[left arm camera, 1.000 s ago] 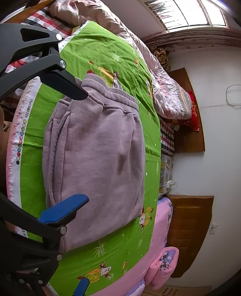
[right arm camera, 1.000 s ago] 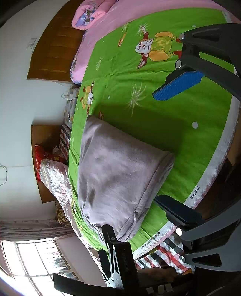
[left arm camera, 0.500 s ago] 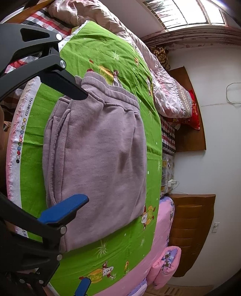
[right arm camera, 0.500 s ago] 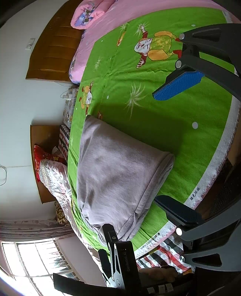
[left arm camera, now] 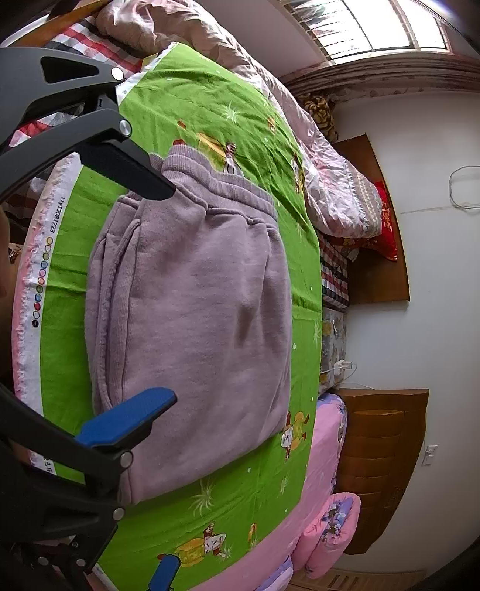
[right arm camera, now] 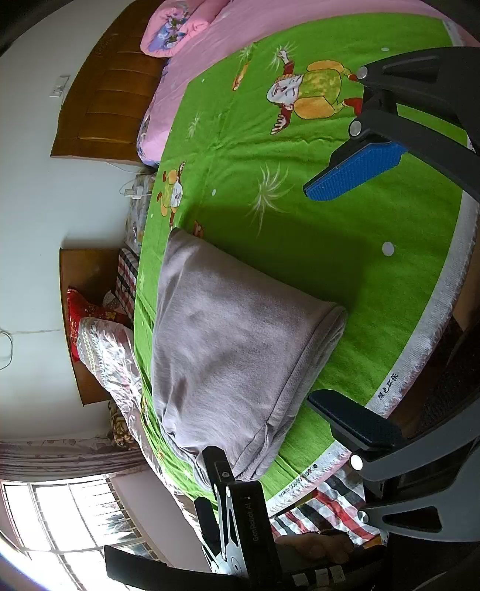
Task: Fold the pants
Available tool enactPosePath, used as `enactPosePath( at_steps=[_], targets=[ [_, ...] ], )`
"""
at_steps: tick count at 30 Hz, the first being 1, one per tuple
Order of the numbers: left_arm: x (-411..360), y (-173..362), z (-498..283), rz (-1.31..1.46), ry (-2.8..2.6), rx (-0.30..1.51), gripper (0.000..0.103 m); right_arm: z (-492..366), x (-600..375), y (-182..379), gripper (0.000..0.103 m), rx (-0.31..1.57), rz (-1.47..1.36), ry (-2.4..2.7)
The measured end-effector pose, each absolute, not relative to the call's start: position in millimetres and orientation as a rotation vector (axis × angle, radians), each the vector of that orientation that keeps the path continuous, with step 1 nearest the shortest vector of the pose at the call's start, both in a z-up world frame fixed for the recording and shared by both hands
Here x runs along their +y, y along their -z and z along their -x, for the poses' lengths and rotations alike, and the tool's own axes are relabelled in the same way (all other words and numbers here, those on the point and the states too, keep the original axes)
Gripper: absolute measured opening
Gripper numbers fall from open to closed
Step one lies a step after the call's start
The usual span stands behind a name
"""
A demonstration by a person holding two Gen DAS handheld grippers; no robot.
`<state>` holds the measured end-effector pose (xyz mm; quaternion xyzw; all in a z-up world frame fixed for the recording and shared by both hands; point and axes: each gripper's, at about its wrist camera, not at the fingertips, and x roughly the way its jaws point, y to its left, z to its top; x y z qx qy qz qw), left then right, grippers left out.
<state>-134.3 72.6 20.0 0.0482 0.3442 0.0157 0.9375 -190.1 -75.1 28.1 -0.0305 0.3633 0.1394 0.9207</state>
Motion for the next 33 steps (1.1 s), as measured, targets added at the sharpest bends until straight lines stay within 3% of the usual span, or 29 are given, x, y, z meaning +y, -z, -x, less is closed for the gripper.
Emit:
enactPosePath(
  at_steps=[33],
  targets=[
    [79.6, -18.4, 128.2, -0.059, -0.008, 0.719, 0.102, 184.5, -77.1, -20.9, 0.099, 0.764, 0.055, -0.297]
  ],
)
